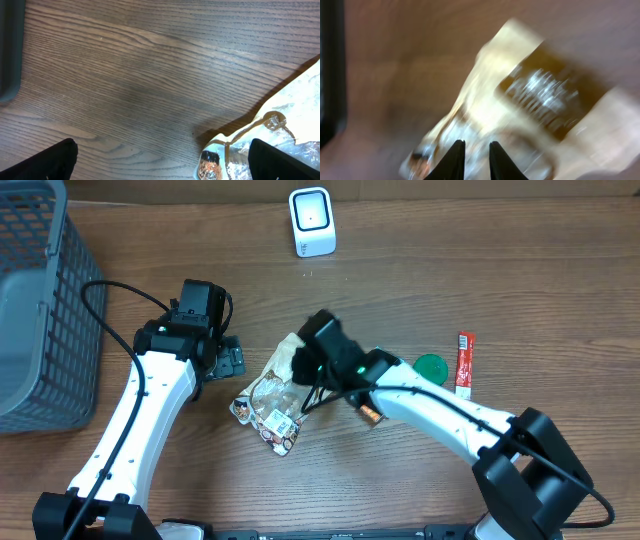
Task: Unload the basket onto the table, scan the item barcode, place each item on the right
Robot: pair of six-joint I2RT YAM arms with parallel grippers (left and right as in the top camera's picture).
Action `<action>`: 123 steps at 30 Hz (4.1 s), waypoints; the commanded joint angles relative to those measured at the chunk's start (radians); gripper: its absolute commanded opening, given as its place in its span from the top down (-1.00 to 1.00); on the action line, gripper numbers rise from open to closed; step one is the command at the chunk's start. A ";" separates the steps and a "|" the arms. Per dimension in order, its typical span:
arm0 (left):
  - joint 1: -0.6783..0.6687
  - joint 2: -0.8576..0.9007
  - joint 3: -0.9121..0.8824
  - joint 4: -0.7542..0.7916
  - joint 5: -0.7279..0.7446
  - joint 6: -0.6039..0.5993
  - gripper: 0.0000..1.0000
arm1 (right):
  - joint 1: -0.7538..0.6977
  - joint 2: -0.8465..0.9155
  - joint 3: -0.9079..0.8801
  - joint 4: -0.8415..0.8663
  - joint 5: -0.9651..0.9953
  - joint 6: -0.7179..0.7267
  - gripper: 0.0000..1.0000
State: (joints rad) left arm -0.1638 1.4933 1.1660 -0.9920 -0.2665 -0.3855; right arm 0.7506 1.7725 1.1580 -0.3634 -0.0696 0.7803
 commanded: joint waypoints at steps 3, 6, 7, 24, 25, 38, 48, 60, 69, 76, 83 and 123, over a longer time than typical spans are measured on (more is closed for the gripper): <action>-0.001 -0.009 0.015 0.002 -0.009 0.001 -1.00 | -0.023 0.084 0.012 0.084 0.072 -0.019 0.65; -0.001 -0.009 0.015 0.002 -0.009 0.001 -1.00 | -0.022 0.122 0.012 0.080 0.072 -0.021 0.65; -0.001 -0.009 0.015 0.002 -0.009 0.001 -1.00 | -0.022 0.129 0.012 0.074 0.073 -0.025 0.65; -0.001 -0.009 0.015 0.002 -0.009 0.001 -0.99 | -0.027 0.079 0.016 -0.245 -0.020 0.091 0.74; -0.001 -0.009 0.015 0.002 -0.009 0.001 -0.99 | -0.027 0.079 0.016 -0.257 -0.043 0.091 0.74; -0.001 -0.009 0.015 0.002 -0.009 0.001 -1.00 | -0.032 -0.007 0.043 -0.284 -0.089 -0.078 0.40; -0.001 -0.009 0.015 0.003 -0.112 0.108 -1.00 | -0.031 -0.007 0.040 -0.364 -0.084 0.008 0.53; -0.001 -0.009 0.014 0.023 -0.098 0.112 -1.00 | -0.022 -0.005 0.039 -0.406 -0.061 0.058 0.56; -0.001 -0.003 0.014 0.201 0.244 0.217 -0.99 | -0.011 -0.002 0.039 -0.434 -0.041 0.056 0.50; -0.001 0.095 0.013 0.223 0.518 0.428 -0.88 | -0.018 -0.002 0.039 -0.454 -0.021 0.057 0.28; 0.000 0.254 0.013 0.298 0.518 0.477 -0.27 | -0.018 0.007 0.037 -0.454 -0.023 0.057 -0.24; 0.000 0.523 0.013 0.308 0.465 0.480 -0.15 | -0.018 0.019 -0.190 0.004 0.001 0.339 -0.60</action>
State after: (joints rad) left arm -0.1638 1.9343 1.2098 -0.6891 0.2287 0.0814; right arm 0.7338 1.7885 0.9867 -0.3859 -0.1173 1.0718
